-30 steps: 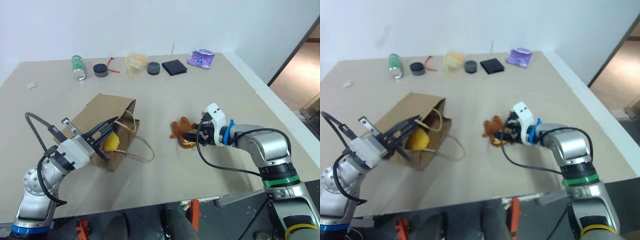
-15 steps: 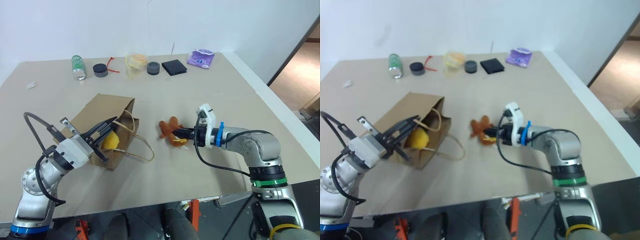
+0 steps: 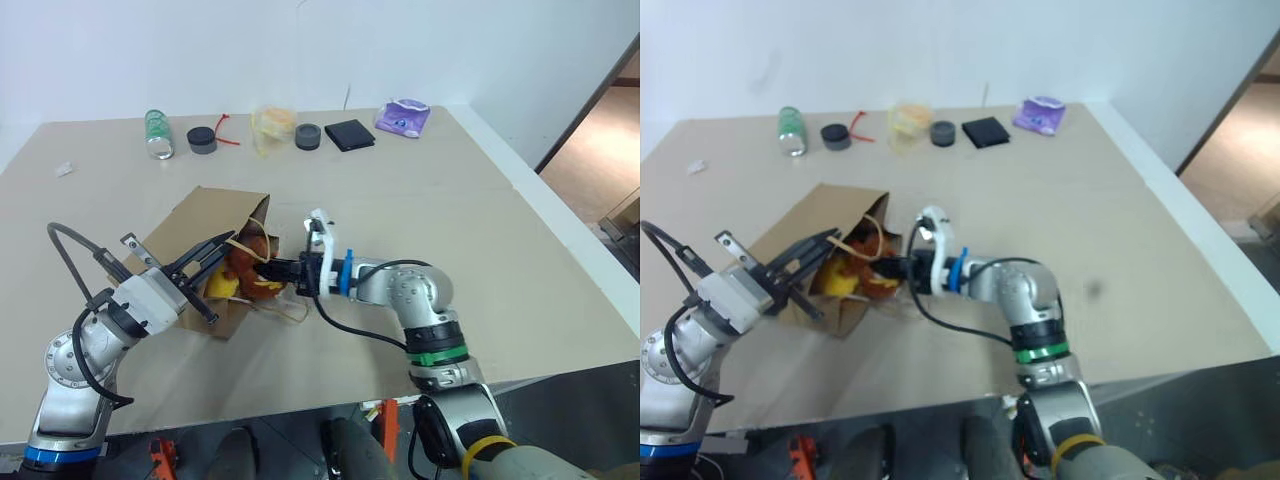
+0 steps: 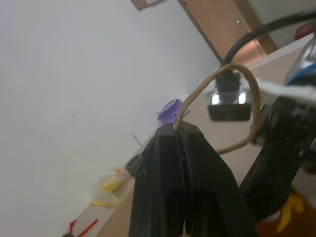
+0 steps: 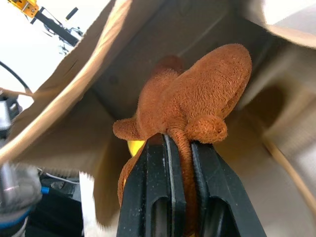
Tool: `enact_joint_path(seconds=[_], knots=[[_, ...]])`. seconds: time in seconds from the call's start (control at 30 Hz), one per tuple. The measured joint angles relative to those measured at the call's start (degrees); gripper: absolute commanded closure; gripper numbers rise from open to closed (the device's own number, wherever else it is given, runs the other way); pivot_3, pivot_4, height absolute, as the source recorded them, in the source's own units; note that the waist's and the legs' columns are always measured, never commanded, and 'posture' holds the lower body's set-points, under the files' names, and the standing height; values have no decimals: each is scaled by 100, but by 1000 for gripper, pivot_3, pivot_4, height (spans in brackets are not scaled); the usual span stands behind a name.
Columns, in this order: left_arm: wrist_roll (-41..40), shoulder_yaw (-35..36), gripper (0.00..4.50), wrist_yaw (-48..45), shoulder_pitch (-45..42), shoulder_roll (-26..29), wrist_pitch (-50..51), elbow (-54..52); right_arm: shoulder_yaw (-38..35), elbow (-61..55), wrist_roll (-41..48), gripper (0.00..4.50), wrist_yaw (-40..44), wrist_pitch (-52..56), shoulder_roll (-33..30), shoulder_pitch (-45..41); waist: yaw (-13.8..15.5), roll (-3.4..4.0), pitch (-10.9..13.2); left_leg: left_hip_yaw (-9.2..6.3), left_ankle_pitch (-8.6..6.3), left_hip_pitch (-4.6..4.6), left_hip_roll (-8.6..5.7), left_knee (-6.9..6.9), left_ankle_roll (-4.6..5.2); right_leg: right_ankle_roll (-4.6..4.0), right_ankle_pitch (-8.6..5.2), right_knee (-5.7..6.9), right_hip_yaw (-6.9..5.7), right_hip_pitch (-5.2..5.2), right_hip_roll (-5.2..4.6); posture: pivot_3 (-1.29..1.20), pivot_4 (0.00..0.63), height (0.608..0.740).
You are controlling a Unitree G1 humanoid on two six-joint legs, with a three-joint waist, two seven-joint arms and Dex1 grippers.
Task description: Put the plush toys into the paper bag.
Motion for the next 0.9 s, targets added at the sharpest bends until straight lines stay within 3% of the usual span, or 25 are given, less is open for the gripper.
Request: enact_joint_path(seconds=[0.17,0.43,0.57,0.73,0.9], knots=[[5,-89,4500,-2,15,-3,-7,1,-26,1035,-257,4478,-72,-719,504,-541,-8,0,0,-3,0,0,10,0,0,-7,4,0,-1,-1,12,0,150,740],[6,-121,4500,-3,8,-3,-7,10,20,2180,-695,4478,-138,-1892,559,-770,-8,0,0,-3,0,-1,11,-4,0,-8,3,-1,-1,-4,13,0,150,740],[11,-125,4500,-2,9,-3,-8,10,187,2101,-787,2555,-25,-2055,556,-749,-7,0,0,-3,0,-1,13,-7,0,-10,2,0,-1,-5,15,0,150,740],[14,-127,4500,0,9,-4,-16,17,585,1166,-825,115,401,-1990,380,-294,5,-1,0,-5,0,-1,13,-11,-1,-13,-1,-1,-1,-4,14,0,150,740],[28,-129,4500,2,7,-8,-24,51,747,447,-990,46,799,-1945,-421,139,19,-1,0,-3,0,-1,10,-7,-1,-12,0,-1,1,-3,11,0,150,740]])
